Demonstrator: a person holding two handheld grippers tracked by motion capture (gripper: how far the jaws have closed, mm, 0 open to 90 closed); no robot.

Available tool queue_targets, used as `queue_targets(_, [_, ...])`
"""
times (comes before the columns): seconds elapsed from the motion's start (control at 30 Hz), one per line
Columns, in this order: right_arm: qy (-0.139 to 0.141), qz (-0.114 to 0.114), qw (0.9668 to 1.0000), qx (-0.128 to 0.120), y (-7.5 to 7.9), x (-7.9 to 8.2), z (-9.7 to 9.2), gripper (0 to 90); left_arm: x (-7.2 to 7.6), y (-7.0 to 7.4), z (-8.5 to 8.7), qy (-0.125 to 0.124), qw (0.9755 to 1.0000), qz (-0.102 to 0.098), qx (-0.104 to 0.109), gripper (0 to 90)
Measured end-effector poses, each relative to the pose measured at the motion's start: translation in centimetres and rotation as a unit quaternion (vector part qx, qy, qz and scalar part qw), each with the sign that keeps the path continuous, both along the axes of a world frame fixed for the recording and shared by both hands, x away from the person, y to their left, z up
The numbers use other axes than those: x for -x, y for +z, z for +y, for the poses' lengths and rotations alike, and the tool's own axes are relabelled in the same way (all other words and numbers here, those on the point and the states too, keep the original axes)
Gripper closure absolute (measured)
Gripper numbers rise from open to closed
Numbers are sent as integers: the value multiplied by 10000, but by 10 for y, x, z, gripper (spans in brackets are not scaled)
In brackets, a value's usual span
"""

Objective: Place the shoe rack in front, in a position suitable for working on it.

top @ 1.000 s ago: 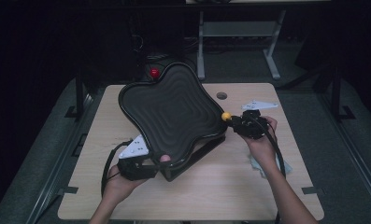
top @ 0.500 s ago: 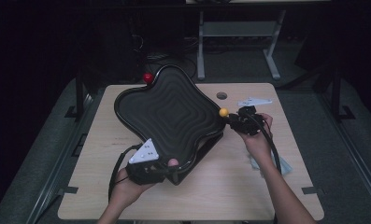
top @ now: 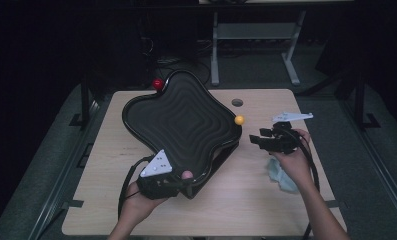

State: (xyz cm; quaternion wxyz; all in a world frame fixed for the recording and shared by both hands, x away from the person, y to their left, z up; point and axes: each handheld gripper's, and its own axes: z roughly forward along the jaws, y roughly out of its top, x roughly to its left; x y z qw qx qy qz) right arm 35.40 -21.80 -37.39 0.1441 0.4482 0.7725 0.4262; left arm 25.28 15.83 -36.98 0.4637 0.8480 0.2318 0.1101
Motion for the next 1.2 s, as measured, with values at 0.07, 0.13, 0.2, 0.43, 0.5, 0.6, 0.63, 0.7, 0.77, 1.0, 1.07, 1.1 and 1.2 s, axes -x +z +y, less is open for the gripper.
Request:
queue_targets(0.07, [-7, 30, 10000, 9, -1, 6, -11, 450, 0, 0, 1, -1, 10000, 21, 19, 589])
queue_targets(0.13, [-32, 73, 9999, 65, -3, 10, -22, 446, 0, 0, 2, 13, 10000, 53, 44, 587])
queue_targets(0.2, [-124, 117, 9998, 82, -6, 14, -33, 444, 1, 0, 3, 20, 10000, 48, 46, 584])
queue_targets(0.43, [-474, 200, 9986, 119, -19, 24, -63, 436, 2, 0, 5, 50, 9999, 61, 90, 578])
queue_targets(0.5, [-520, 227, 9983, 125, -21, 25, -67, 435, 2, 1, 6, 48, 9999, 58, 107, 576])
queue_targets(0.6, [-664, 417, 9968, 178, -36, 24, -74, 422, 3, 2, 8, 50, 9999, 57, 121, 573])
queue_targets(0.63, [-689, 457, 9964, 206, -40, 24, -75, 421, 3, 2, 8, 50, 9999, 57, 121, 573])
queue_targets(0.7, [-740, 552, 9954, 271, -49, 22, -75, 419, 4, 3, 10, 67, 9999, 40, 149, 571])
queue_targets(0.77, [-749, 584, 9950, 300, -53, 21, -74, 415, 4, 3, 10, 73, 9998, 39, 158, 570])
queue_targets(1.0, [-875, 787, 9911, 617, -79, 14, -68, 409, 3, 2, 10, 66, 9998, 66, 156, 563])
queue_targets(1.07, [-863, 825, 9908, 635, -82, 13, -66, 407, 3, 0, 10, 65, 9998, 79, 144, 563])
queue_targets(1.1, [-848, 836, 9907, 664, -84, 13, -64, 407, 3, 0, 10, 61, 9998, 80, 159, 563])
queue_targets(1.2, [-803, 826, 9899, 829, -90, 13, -58, 399, 2, 1, 11, 58, 9997, 92, 203, 558])
